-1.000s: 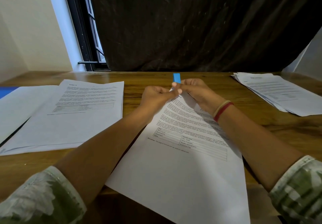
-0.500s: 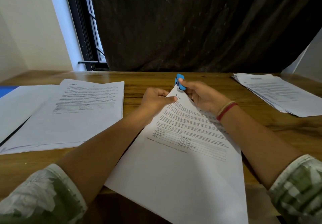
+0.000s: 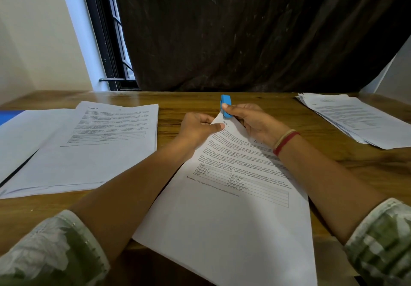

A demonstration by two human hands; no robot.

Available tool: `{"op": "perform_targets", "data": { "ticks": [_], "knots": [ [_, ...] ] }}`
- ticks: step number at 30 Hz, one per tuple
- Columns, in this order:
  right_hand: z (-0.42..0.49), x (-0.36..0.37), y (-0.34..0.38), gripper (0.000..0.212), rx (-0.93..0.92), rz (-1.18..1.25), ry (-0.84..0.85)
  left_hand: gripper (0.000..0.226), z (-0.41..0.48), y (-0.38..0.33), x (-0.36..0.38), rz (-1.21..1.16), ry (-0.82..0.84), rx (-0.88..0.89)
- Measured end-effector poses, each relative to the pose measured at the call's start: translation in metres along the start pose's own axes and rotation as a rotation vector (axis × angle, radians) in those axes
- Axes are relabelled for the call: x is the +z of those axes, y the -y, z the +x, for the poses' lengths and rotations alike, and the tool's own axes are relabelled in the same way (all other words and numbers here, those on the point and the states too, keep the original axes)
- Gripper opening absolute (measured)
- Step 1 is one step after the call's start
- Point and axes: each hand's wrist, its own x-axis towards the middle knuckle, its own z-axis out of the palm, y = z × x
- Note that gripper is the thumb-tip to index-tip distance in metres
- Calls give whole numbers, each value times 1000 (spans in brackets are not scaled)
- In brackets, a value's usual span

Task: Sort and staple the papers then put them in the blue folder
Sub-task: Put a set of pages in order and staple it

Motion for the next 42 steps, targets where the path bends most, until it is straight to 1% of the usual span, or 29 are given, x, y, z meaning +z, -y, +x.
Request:
{"op": "perform_targets", "data": {
  "ticks": [5,9,10,12,14,16,17,20,24,27,30,32,34,37,40,42],
  "knots": [
    [1,1,0,25,2,14,-20,13,1,1,0,0,3,-3],
    [2,8,0,19,-20,123,-45,19,2,2,0,-22,8,-3],
    [1,10,0,22,-18,142,-52,17,2,2,0,-16,3,2],
    [1,12,-1,35,8,139,-70,11,2,3,1,-1,-4,12],
    [0,14,-1,47,47,124,-85,11,2,3,1,8,-3,9],
    [-1,10,-2,38,42,118,-57,12,4,3,0,16,-3,-2],
    [-2,7,-3,34,27,115,-14,13,4,3,0,20,-7,-5],
    [-4,1,-5,33,-8,93,90,16,6,4,1,34,-34,-1],
    [3,3,-8,20,-15,87,51,19,7,5,2,21,-26,-7],
    [4,7,-10,21,-18,86,7,25,7,5,1,12,-29,-18],
    [1,5,-9,28,-3,114,50,22,8,4,1,25,-36,-30],
    [0,2,-8,29,8,99,64,23,8,4,1,34,-31,-35],
    [1,4,-7,25,0,99,44,27,8,4,2,35,-37,-41],
    [3,13,-7,17,-17,129,-29,28,10,5,2,42,-48,-39],
    [1,15,-8,24,-21,100,-74,29,8,5,2,52,-48,-28],
    [-1,10,-7,35,2,109,-17,28,8,5,0,52,-42,-32]
  ]
}}
